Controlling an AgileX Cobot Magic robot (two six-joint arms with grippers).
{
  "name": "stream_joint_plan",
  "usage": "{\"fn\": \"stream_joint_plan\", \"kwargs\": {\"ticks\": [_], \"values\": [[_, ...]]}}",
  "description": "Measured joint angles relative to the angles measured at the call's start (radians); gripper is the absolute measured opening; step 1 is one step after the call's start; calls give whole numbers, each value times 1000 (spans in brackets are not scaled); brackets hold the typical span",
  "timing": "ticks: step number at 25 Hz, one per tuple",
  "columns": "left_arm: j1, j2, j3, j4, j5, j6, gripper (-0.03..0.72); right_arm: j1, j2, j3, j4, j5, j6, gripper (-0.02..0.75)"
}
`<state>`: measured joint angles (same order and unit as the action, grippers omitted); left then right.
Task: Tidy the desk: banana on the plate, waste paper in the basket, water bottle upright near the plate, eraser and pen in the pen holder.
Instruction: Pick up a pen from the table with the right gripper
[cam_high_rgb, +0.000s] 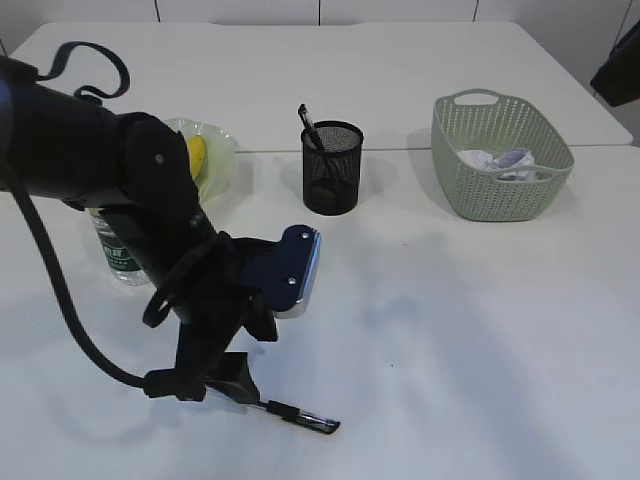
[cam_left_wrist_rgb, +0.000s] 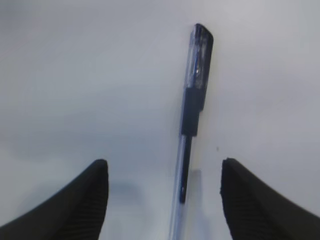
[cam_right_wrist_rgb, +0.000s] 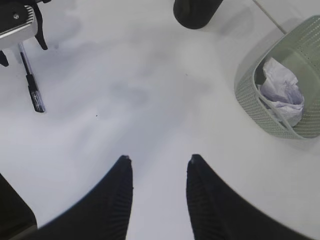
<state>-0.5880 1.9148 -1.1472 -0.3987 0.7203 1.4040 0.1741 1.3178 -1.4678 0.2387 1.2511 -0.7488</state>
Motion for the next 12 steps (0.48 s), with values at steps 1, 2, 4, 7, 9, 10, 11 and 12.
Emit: {"fn": "stream_joint_plan", "kwargs": {"ticks": [1, 2, 4, 7, 9, 10, 11, 12], "values": [[-11, 9, -7, -5, 0, 0, 509, 0, 0, 0, -1, 0, 0, 271], [-20, 23, -17, -5, 0, 2, 509, 0, 0, 0, -1, 0, 0, 270], [-35, 52, -34, -11, 0, 2, 510, 0, 0, 0, -2, 0, 0, 270], [-39, 81, -43, -12, 0, 2, 510, 0, 0, 0, -2, 0, 0, 270], [-39, 87, -46, -12, 0, 2, 510, 0, 0, 0, -5, 0, 0, 271], [-39, 87, -48, -12, -2, 2, 510, 0, 0, 0, -5, 0, 0, 270], [-39, 89, -49, -12, -2, 2, 510, 0, 0, 0, -5, 0, 0, 270], [-39, 92, -49, -12, -4, 2, 510, 0, 0, 0, -5, 0, 0, 270]]}}
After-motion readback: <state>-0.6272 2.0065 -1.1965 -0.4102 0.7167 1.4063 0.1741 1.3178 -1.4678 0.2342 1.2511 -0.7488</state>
